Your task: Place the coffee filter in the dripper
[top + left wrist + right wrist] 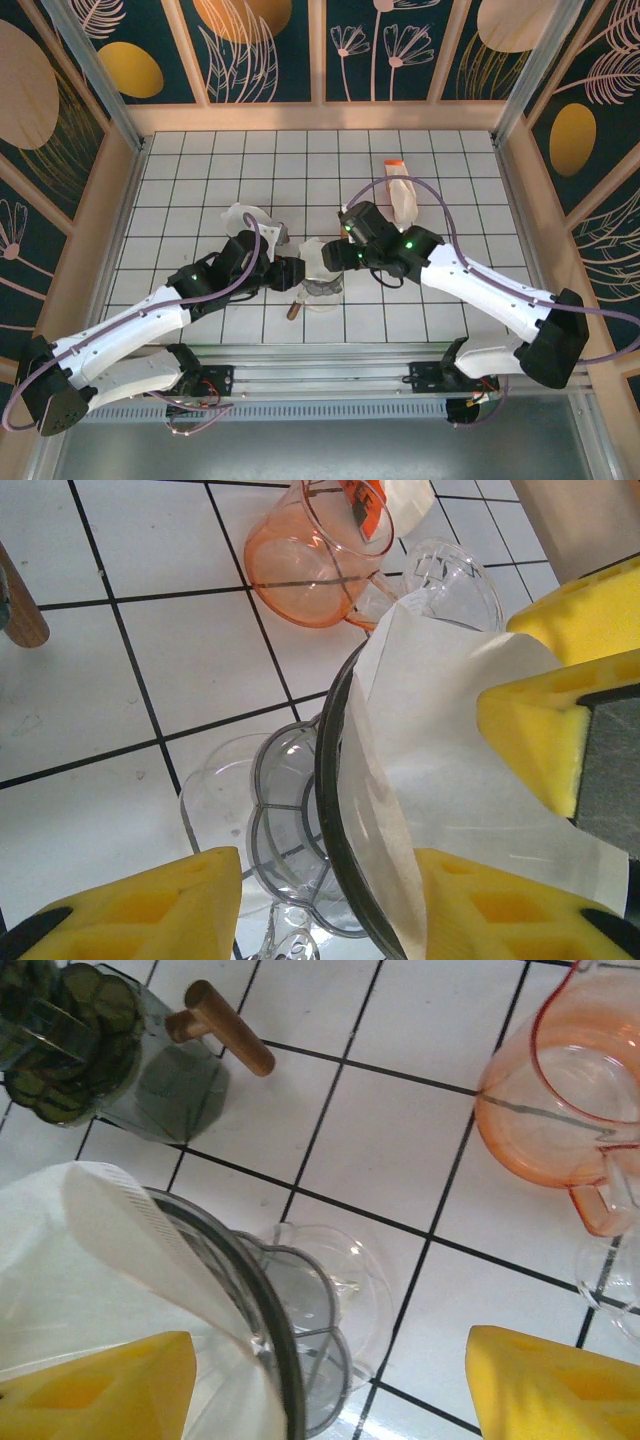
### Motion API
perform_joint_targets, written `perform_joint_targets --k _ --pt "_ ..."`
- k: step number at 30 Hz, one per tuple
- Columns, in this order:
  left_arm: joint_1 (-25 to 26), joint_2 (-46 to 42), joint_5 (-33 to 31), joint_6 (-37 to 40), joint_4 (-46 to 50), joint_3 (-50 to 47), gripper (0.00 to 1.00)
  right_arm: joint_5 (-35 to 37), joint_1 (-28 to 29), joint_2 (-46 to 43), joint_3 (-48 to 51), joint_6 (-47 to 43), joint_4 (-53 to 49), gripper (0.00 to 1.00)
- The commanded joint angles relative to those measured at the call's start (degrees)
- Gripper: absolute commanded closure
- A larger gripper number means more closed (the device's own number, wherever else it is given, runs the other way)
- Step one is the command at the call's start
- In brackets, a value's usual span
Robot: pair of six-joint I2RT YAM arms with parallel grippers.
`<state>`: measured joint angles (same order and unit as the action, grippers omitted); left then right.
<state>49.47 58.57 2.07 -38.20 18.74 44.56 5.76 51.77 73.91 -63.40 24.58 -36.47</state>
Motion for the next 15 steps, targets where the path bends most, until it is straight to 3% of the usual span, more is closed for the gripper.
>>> perform_joint_targets --k 1,6,15 --pt "-0.36 0.61 -0.32 0.2 0.68 -0.71 0.52 4.22 -0.52 -1.09 0.99 0.94 -2.13 0.29" --pt "-0.4 0.58 -0.51 0.23 0.86 -0.78 0.52 5.91 -0.62 -1.09 0.12 0.82 -2.71 0.3" --pt "-0.32 0.76 -0.42 0.14 0.5 -0.79 0.51 1.09 0.08 -4.27 0.64 1.31 0.31 0.27"
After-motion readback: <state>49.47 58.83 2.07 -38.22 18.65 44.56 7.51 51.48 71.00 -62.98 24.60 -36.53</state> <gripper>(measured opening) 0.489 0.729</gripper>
